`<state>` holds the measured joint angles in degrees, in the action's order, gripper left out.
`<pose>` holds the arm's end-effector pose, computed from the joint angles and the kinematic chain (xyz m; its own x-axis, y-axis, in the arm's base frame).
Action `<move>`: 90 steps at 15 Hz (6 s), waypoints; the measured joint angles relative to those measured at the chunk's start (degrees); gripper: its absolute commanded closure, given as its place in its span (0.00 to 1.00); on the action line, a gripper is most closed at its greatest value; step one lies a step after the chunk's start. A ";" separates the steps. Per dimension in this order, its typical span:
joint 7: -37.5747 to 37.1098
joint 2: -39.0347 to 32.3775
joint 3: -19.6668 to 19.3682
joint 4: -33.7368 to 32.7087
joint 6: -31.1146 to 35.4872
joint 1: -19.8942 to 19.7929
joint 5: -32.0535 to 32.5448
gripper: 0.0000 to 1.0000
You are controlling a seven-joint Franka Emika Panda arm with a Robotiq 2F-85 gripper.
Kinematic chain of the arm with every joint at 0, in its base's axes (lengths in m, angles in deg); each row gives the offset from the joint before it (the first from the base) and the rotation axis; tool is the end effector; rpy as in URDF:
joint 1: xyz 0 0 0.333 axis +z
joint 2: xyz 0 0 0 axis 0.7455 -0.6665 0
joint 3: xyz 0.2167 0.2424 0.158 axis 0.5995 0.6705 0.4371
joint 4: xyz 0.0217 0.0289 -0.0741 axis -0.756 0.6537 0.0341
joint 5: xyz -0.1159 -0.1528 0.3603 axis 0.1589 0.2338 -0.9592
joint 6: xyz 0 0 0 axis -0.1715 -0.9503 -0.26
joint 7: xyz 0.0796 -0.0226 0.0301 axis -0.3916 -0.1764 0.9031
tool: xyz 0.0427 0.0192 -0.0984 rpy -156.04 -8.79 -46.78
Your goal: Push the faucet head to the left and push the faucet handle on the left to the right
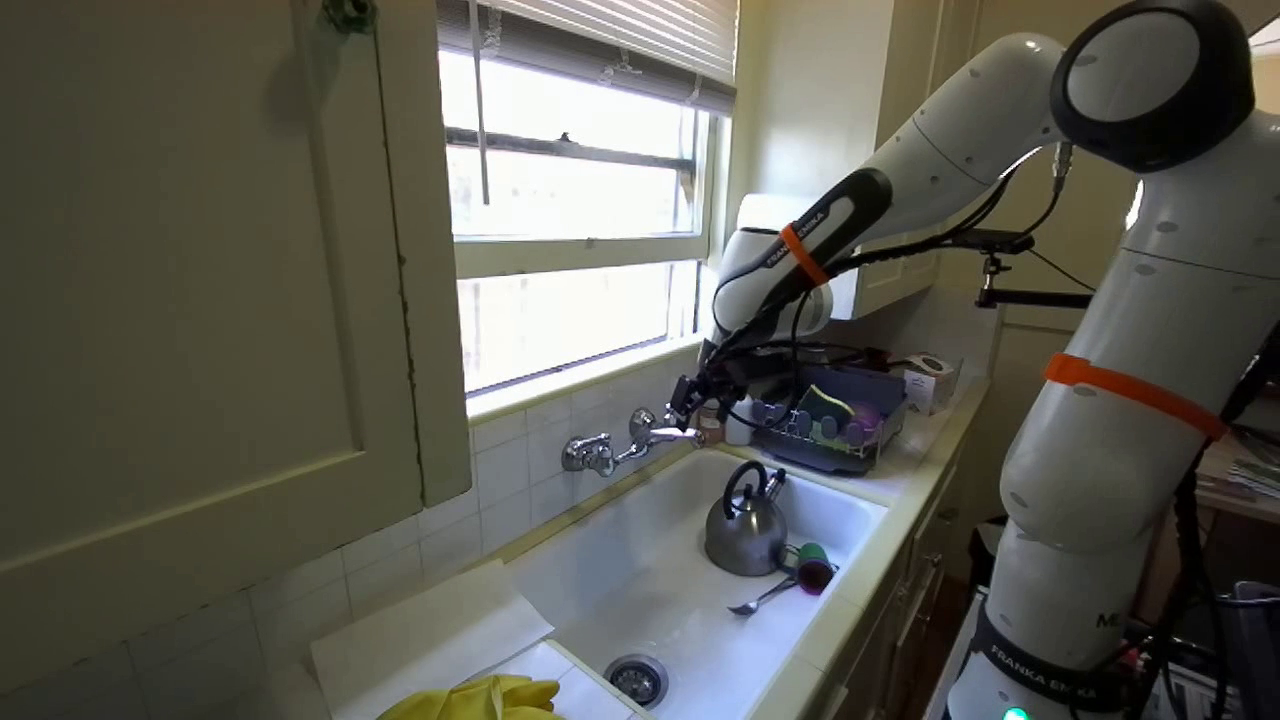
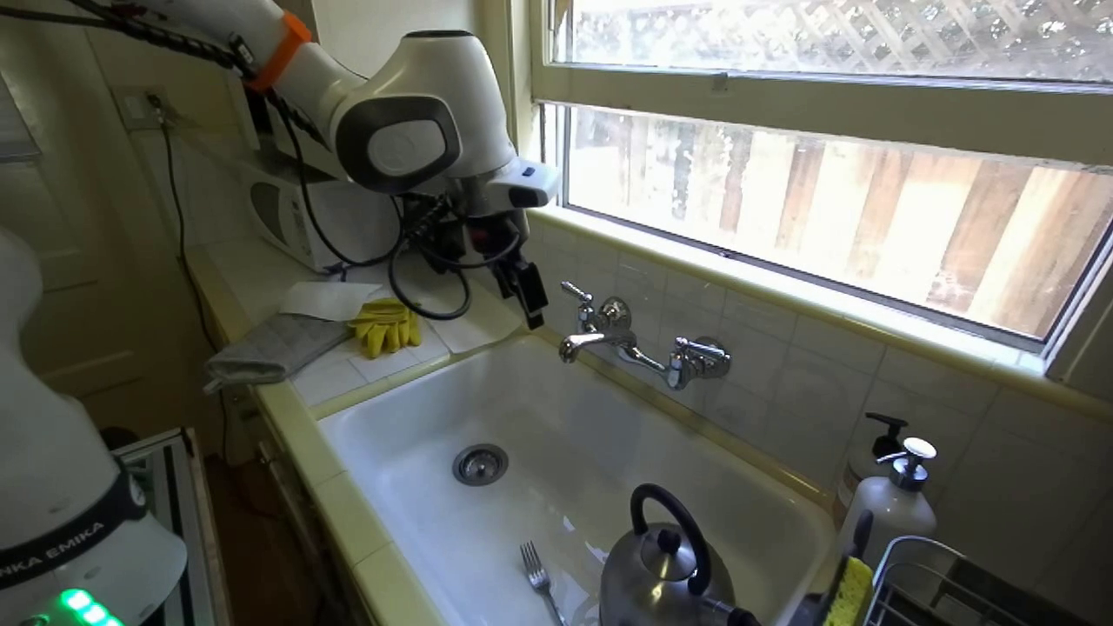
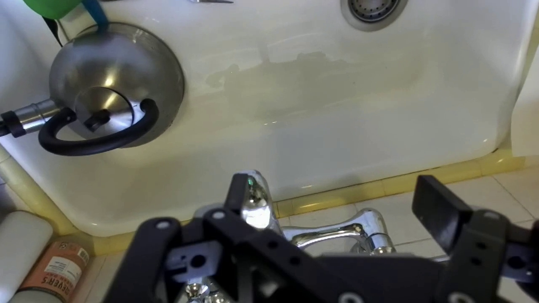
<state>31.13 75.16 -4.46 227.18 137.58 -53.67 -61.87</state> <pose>0.4599 -0.0636 0.3944 0.9459 -0.1733 0.2743 -0.1704 -0.9848 -0.0345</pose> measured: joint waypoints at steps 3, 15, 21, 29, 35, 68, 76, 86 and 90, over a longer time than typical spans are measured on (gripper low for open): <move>4.10 -3.67 -1.49 -2.64 0.00 0.01 0.00 0.00; 25.60 -14.87 -1.96 -9.30 6.04 0.21 -11.15 0.00; 26.92 -16.74 -1.00 -10.82 5.83 -0.06 -11.79 0.00; 17.79 -17.61 -0.66 -11.82 5.66 0.32 -8.94 0.00; 7.48 -19.06 -0.57 -13.03 5.56 1.61 -2.84 0.00; -4.65 -11.98 1.33 -14.79 -6.24 6.11 9.94 0.00; -23.71 -15.27 4.22 -20.53 -8.51 8.09 9.59 0.00; -47.41 -26.80 1.91 -30.88 -8.50 10.57 9.23 0.00; -53.60 -30.40 0.77 -34.23 -8.44 11.37 9.20 0.00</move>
<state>-22.47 44.76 -3.68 192.95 129.14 -42.30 -52.67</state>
